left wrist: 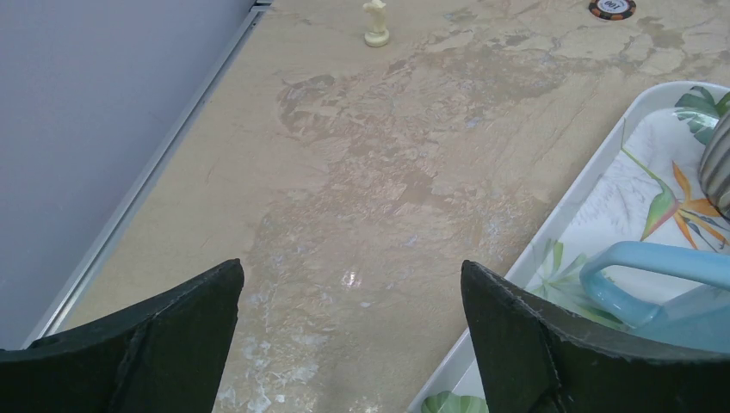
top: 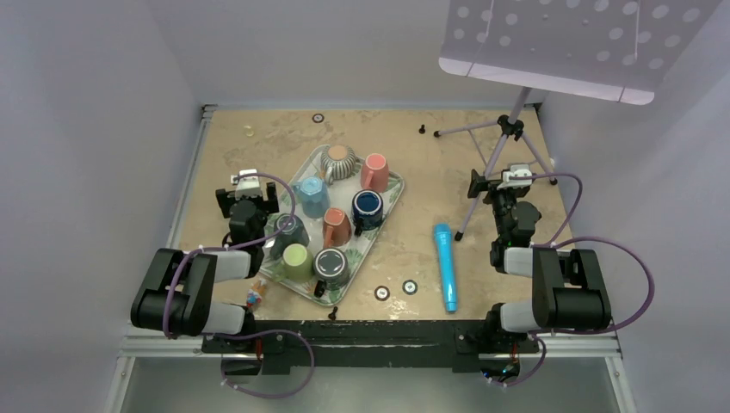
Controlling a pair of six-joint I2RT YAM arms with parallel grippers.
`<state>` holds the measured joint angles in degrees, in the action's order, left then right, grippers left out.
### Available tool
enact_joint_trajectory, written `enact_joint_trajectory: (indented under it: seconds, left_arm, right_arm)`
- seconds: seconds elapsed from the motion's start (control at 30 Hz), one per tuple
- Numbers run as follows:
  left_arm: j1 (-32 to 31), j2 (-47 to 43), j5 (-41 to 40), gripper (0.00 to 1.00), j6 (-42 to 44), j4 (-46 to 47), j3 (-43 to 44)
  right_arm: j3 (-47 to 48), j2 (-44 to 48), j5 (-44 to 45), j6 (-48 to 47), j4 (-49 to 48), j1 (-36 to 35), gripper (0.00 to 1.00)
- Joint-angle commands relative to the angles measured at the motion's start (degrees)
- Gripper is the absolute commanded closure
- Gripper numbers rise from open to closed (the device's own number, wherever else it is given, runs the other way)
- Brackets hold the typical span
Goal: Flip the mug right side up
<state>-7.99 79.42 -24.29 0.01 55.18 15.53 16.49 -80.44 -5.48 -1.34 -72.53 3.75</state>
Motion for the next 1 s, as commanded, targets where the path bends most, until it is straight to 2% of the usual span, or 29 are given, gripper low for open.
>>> enact_joint_trajectory:
  seconds: [0.0,0.07,0.2,0.23,0.3,0.43,0.53,0.63,0.73,0.83,0.97]
  left_arm:
    - [0.26,-0.75,-0.31,0.00,-1.22,3.16,0.80]
    - [0.27,-0.73,-0.31,0.00,-1.21,3.19,0.68]
    - [0.25,-0.88,0.13,0.00,-1.15,3.20,0.69]
    - [0.25,-1.31,1.17,0.00,-0.45,4.10,0.22]
    - [0.25,-5.72,6.70,0.00,2.19,-0.08,0.12]
    - [0.41,-22.06,18.14,0.00,8.75,-27.92,7.60]
    - [1.11,-28.27,24.75,0.00,16.05,-47.52,15.39]
    - [1.40,-30.68,37.28,0.01,24.63,-73.19,24.85]
    - [1.40,-28.28,47.52,0.18,33.47,-98.19,33.93]
    - [1.39,-26.57,48.51,0.27,37.74,-109.15,35.76]
    - [1.31,-25.11,45.81,0.34,38.51,-111.29,33.50]
  right_arm:
    - [0.79,0.86,0.49,-0.90,-3.89,-0.16,0.02]
    - [1.16,1.49,-0.23,-0.90,-3.75,-0.15,0.02]
    - [2.31,7.05,-0.41,-0.83,3.96,-0.15,0.02]
    - [2.05,8.34,-0.27,-0.66,4.80,-0.15,0.02]
    - [1.76,10.32,-0.69,-0.19,6.27,-0.15,0.02]
    - [4.20,14.15,-3.33,2.73,14.82,-0.15,0.02]
    - [5.88,16.68,-8.61,2.82,19.12,-0.15,0.02]
    - [7.45,19.57,-9.67,5.01,23.48,-0.16,0.02]
    - [7.76,21.98,-12.90,5.82,24.27,-0.14,0.02]
    - [7.47,23.12,-14.46,6.94,23.87,-0.17,0.02]
    - [6.83,22.65,-15.68,7.92,21.60,-0.19,0.02]
